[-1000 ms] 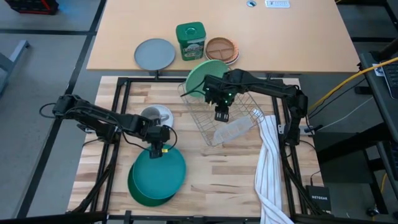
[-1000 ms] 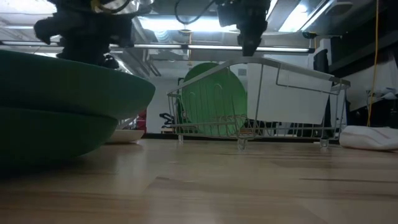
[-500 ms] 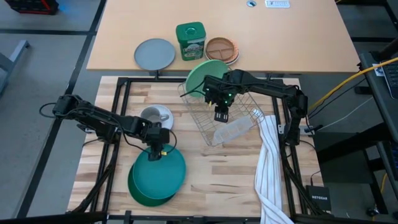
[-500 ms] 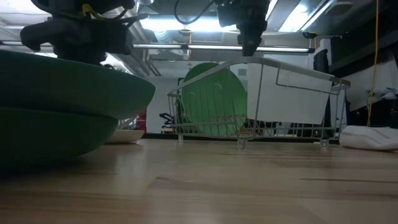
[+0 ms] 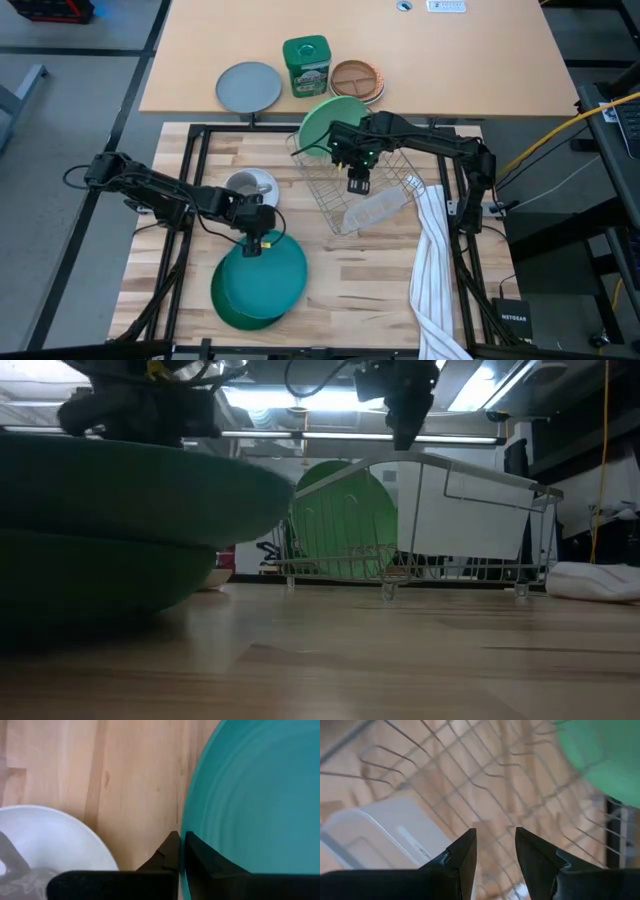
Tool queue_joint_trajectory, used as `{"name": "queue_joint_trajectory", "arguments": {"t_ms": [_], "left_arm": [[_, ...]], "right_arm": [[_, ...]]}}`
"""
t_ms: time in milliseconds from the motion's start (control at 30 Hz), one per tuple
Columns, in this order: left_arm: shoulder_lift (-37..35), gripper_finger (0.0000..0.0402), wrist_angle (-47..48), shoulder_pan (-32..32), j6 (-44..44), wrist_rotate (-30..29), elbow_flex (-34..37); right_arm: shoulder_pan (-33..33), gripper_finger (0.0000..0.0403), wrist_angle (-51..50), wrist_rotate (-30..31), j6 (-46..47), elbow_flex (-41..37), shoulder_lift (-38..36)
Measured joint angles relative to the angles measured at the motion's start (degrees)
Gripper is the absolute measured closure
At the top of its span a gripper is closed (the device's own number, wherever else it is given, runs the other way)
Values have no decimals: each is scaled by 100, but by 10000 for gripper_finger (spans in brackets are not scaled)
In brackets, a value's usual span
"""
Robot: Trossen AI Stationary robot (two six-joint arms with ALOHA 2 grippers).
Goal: Sort dishes
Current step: Put the blue plate into the dish rack
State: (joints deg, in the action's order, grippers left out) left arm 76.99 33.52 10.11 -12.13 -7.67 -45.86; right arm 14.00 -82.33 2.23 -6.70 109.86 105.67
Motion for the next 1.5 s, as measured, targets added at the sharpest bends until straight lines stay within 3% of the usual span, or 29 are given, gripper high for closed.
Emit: {"name": "queue_joint_trajectory", "arguments": {"t_ms": [700, 1033, 1400, 1500], "left_arm": [[-2, 401, 35, 4, 37, -1019, -1308], [-2, 401, -67, 2, -36, -2686, -2128], [-2, 401, -1660, -381, 1002, -4914, -2411], [20, 401, -2101, -708, 1162, -5173, -2411]], "right_arm": [[780, 265, -15, 474, -109, 0, -1221], [1541, 265, 331, 770, -352, 2, -1461], [2840, 265, 940, 504, -749, 2, -1461], [3217, 265, 1029, 500, -750, 2, -1461]]}}
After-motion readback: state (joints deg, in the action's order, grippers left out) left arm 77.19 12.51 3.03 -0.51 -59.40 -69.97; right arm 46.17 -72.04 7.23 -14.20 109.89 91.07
